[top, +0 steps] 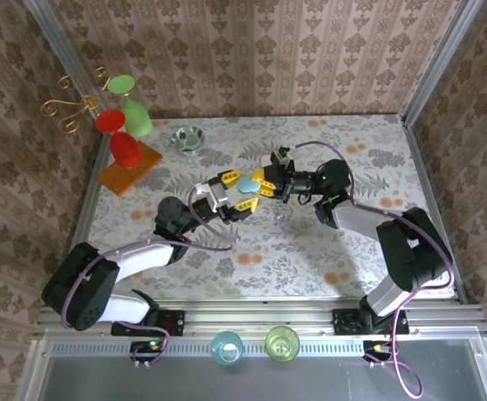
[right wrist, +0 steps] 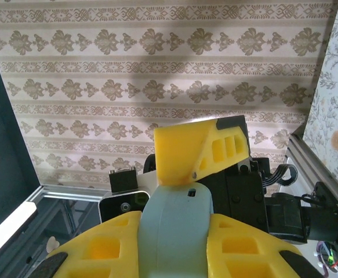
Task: Insert wireless bluetooth earbuds into charging case
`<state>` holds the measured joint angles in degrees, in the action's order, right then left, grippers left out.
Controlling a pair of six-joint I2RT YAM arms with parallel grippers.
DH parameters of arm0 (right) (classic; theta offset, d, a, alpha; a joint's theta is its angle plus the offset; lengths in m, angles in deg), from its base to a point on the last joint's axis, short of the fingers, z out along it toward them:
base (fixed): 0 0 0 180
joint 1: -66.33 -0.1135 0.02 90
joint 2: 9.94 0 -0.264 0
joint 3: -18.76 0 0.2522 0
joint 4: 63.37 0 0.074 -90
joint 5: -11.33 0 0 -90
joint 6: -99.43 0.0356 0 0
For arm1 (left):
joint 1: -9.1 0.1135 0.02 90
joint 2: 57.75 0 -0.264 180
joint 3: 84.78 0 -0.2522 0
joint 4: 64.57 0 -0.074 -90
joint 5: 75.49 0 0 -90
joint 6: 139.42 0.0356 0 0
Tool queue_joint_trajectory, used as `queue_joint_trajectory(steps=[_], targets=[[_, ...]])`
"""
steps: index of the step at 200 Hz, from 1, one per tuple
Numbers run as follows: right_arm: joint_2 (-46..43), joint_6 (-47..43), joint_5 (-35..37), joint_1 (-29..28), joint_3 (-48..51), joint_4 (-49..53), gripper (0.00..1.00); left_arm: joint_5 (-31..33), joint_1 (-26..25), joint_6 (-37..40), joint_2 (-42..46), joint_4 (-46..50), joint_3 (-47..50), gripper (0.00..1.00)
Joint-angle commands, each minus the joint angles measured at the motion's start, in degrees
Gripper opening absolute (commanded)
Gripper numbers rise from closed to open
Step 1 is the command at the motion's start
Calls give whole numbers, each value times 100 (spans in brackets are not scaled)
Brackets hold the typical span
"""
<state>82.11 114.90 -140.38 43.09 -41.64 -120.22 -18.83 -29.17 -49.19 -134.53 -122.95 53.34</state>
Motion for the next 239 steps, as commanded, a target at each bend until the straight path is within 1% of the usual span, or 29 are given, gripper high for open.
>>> queue_joint_trajectory(steps=[1,19,38,57,107,116,124,130,140,146,168,178,202,215,239], targets=[[-245,52,89,15,-74,-323,2,14,-14,81,98,-190,90,70],[-240,42,89,17,-48,-320,2,41,4,107,149,-188,100,68],[-207,44,113,13,-39,-327,2,-32,12,76,163,-178,72,59],[-218,35,107,15,-48,-326,2,-53,12,74,145,-178,77,56],[-207,35,124,17,-8,-319,2,-155,20,37,129,-178,24,40],[-211,35,134,14,-22,-314,2,-168,20,53,112,-181,30,39],[-207,39,141,13,-34,-322,2,-168,20,80,97,-178,34,41],[-219,42,158,20,-38,-330,2,-164,20,104,80,-178,36,45],[-239,43,151,13,-61,-329,3,-156,20,133,58,-171,43,55],[-247,40,151,14,-67,-324,3,-147,20,139,41,-177,52,57],[-299,44,149,15,-91,-322,3,-129,20,168,5,-173,51,59],[-309,44,141,13,-83,-320,3,-121,25,184,13,-173,61,57],[-286,41,155,15,-57,-320,3,-119,27,197,48,-178,70,46],[-269,41,155,21,-56,-328,3,-120,29,196,57,-173,86,44],[-267,61,168,16,-65,-315,3,-129,30,195,84,-178,111,38]])
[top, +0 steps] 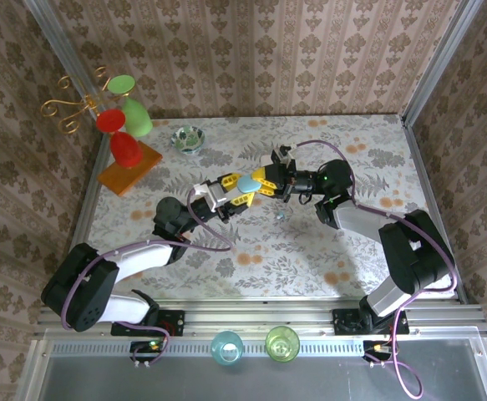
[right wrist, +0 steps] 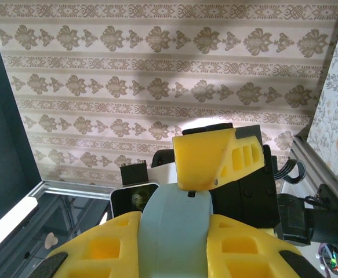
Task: Insert wireless bluetooth earbuds into charging case
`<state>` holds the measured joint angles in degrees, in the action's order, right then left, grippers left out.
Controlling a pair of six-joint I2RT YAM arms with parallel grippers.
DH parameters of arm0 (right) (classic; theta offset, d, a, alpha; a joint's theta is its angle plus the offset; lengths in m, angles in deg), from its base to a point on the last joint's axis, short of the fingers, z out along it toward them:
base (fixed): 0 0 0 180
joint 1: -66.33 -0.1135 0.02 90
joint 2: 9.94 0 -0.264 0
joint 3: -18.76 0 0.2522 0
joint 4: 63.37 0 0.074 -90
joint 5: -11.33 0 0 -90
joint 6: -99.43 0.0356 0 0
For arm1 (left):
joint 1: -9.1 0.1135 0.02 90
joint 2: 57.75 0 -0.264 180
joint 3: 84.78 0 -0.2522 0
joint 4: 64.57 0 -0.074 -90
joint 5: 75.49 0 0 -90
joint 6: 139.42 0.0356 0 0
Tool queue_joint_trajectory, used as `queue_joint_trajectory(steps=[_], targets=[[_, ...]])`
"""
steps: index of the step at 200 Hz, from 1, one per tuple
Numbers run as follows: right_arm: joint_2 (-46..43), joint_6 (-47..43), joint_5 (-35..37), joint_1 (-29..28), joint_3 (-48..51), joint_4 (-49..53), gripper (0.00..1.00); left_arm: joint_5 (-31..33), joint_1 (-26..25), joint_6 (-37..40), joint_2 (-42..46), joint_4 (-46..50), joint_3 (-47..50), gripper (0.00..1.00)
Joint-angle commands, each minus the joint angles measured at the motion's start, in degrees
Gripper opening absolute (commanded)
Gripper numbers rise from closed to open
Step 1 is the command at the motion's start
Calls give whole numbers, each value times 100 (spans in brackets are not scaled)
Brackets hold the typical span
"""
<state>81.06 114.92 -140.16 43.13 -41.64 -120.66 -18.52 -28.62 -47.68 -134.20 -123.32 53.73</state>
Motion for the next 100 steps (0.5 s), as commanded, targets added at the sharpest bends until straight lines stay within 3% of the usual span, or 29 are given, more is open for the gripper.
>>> queue_joint_trajectory(steps=[1,22,57,80,100], targets=[[-162,59,147,14,-65,-275,3,-159,-25,45,51,-141,73,37],[-162,50,159,16,-65,-267,8,-168,-16,55,59,-132,74,34],[-269,-305,212,65,-31,111,44,-183,28,20,150,-11,75,31],[-587,-1300,234,173,-4,1229,64,-162,45,144,383,528,47,31],[-1062,-2862,311,302,-97,2986,77,-59,73,178,654,969,98,31]])
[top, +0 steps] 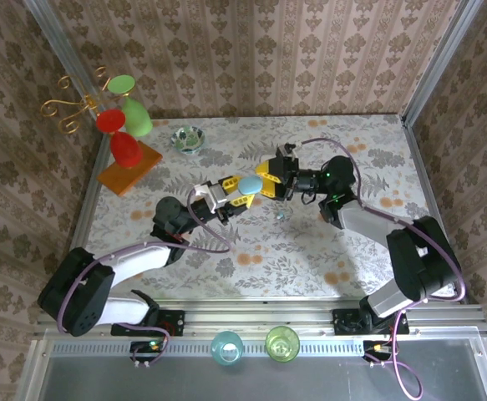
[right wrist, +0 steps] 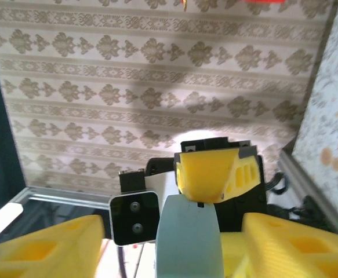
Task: Insert wireless bluetooth earbuds into charging case
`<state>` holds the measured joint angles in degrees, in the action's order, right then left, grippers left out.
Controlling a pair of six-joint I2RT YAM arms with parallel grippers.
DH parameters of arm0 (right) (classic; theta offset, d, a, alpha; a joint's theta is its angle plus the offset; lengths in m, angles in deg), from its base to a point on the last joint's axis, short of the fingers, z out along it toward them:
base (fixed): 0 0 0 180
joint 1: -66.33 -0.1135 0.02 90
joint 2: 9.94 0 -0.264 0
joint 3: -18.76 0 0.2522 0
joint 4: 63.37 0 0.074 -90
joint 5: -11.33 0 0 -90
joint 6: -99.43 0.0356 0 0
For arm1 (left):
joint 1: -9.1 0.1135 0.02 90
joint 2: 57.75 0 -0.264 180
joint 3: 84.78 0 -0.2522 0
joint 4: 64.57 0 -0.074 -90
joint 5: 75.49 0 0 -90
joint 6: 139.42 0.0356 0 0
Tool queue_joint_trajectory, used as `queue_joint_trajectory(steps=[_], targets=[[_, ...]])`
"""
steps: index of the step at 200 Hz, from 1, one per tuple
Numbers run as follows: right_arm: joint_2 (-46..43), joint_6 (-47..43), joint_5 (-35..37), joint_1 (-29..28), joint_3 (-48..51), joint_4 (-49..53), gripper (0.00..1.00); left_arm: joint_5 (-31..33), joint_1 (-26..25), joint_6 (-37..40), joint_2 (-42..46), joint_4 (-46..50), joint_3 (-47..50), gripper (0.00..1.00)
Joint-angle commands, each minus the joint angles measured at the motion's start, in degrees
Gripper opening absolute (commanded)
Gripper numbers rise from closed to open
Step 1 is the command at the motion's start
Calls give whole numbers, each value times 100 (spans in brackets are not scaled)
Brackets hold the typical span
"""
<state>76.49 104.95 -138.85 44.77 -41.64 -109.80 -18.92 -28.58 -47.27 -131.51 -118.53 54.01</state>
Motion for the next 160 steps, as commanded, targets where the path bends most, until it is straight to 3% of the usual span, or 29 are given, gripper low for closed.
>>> queue_joint_trajectory(steps=[1,27,59,101,129,160], targets=[[-617,-1987,186,145,-108,2017,77,-13,68,132,400,520,71,31],[-1338,-4925,858,154,-655,5213,83,98,144,-61,763,1212,106,31],[-1682,-7228,1429,62,-1126,6905,83,-199,164,-445,958,1503,210,30],[-1860,-9516,2029,-657,-1453,7800,83,-559,164,-828,1021,1533,285,29],[-1729,-10138,2330,-981,-1581,7818,84,-708,164,-940,1030,1534,283,29],[-1606,-10251,2518,-1043,-1567,7592,84,-800,167,-982,1047,1504,248,29]])
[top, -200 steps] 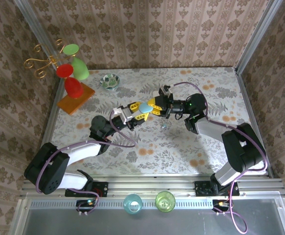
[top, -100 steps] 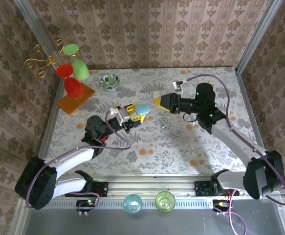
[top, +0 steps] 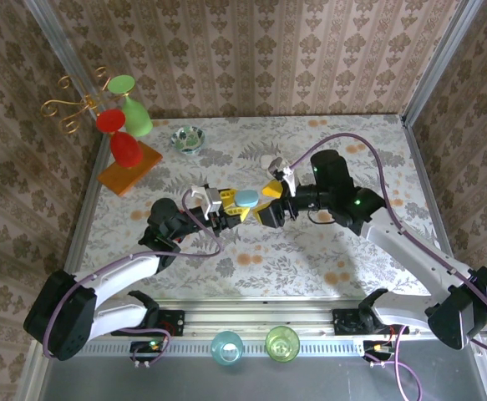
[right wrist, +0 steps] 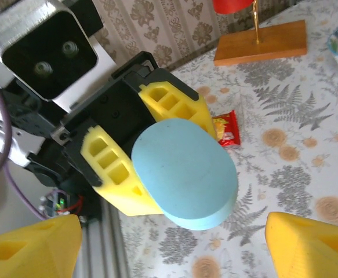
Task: Insert wireless bluetooth earbuds into charging case
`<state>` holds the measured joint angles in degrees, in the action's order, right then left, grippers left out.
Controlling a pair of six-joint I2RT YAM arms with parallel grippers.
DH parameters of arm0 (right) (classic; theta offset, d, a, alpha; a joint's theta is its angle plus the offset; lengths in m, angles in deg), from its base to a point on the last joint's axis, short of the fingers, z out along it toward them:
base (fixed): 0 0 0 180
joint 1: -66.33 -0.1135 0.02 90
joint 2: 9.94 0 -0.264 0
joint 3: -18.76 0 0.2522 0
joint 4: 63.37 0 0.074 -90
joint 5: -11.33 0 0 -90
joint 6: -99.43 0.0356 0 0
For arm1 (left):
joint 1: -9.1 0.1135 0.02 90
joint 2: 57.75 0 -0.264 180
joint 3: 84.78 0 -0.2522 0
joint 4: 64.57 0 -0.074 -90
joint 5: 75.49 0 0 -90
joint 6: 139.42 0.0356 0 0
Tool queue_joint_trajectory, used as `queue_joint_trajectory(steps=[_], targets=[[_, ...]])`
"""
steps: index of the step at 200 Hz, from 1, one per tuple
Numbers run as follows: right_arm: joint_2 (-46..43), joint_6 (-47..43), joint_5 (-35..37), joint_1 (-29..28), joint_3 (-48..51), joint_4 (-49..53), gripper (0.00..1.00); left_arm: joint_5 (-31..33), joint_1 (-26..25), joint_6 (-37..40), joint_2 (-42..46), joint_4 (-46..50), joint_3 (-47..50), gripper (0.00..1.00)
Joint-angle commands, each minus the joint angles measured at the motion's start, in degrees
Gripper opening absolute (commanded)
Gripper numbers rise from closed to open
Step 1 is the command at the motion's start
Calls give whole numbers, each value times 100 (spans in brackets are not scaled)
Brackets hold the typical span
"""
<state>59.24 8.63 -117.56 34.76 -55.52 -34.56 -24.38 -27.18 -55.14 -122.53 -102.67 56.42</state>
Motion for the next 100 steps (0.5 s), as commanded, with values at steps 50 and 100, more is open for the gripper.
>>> queue_joint_trajectory(steps=[50,100], targets=[[233,-500,788,-42,-268,-105,82,-384,24,-262,145,-181,43,29],[295,-354,1069,-42,-366,-215,81,-514,24,-156,146,-208,110,29]])
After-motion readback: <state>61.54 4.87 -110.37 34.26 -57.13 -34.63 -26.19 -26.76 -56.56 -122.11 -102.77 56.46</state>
